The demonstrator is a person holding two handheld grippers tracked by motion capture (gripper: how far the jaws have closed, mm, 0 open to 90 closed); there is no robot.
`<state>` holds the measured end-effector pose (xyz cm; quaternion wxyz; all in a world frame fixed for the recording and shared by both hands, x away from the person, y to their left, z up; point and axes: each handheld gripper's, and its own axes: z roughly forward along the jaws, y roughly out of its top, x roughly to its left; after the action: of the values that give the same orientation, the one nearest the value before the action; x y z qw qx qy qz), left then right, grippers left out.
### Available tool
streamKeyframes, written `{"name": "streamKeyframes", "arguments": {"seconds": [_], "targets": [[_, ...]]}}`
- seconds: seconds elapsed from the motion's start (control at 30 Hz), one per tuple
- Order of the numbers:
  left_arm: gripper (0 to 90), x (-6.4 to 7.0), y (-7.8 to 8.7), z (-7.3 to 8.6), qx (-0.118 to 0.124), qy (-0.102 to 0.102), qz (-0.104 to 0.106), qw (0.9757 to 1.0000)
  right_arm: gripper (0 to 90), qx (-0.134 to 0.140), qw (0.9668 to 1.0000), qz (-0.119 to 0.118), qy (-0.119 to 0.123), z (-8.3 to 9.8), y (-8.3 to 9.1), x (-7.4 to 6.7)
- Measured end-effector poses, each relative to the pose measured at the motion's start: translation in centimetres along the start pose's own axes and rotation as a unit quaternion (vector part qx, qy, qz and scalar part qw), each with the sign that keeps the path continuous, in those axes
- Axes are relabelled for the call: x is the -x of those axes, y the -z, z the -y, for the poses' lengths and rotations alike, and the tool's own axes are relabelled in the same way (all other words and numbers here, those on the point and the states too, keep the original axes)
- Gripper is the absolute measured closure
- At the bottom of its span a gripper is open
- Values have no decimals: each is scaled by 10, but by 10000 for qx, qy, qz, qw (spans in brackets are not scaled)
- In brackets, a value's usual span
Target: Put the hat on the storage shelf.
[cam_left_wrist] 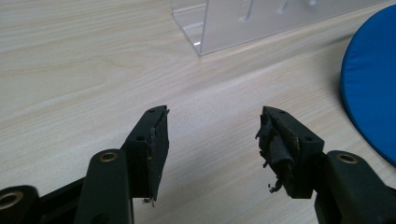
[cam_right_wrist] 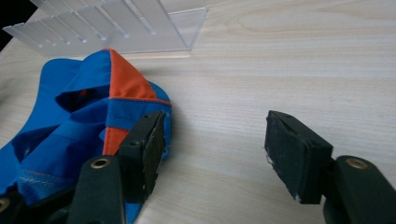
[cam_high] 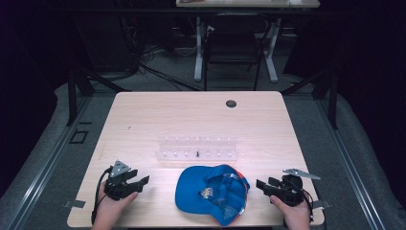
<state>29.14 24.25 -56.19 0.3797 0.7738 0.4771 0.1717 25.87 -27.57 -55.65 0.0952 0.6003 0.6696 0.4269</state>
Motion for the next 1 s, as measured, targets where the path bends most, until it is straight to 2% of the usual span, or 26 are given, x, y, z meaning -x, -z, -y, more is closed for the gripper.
{"name": "streamKeyframes", "arguments": {"seconds": [0.03,0.17,0.27,0.37,0.4,0.43,0.47,0.57,0.67,0.7,0.73,0.77,0.8,0.83,0.87,0.97,1.0], "targets": [[429,0,0,0,-2,6,-2,10000,385,21,10000,55,0,0,1,0],[431,-3,-1,0,-114,17,-85,9999,441,-18,9999,8,-99,-1,5,3],[428,-5,-1,0,-143,128,-79,9998,430,6,10000,1,-93,-2,6,3],[375,-5,-2,0,-91,209,-97,9997,321,122,9990,-290,-316,-2,7,3],[320,-5,-3,-1,-100,221,-57,9997,270,212,9969,-575,-503,-3,8,4],[320,-5,-4,-1,-132,201,-11,9997,270,212,9969,-575,-503,-3,8,4],[310,-4,-4,-1,-120,150,-13,9998,250,314,9948,-723,-641,-4,8,3],[281,1,-5,-3,-81,53,30,9999,250,316,9951,-692,-631,-4,8,1],[281,4,-6,-5,-86,-107,72,9999,264,235,9968,-588,-498,-2,6,-2],[282,5,-6,-6,-84,-117,82,9999,289,235,9976,-508,-418,-1,5,-3],[303,5,-6,-6,-90,-126,55,9999,347,199,9989,-314,-292,0,6,-5],[303,5,-6,-6,-120,-152,26,9998,347,199,9989,-314,-292,0,6,-5],[321,5,-6,-6,-162,-156,4,9997,381,222,9994,-167,-192,0,8,-6],[321,5,-7,-6,-176,-148,-27,9997,381,222,9994,-167,-192,0,8,-6],[333,5,-8,-6,-189,-149,-35,9997,421,221,9996,-110,-151,0,9,-7],[339,5,-8,-7,-175,-105,-36,9998,428,100,9997,-181,-114,1,11,-8],[342,5,-8,-7,-171,-93,-29,9998,429,75,9999,-131,-25,1,12,-9]]}}
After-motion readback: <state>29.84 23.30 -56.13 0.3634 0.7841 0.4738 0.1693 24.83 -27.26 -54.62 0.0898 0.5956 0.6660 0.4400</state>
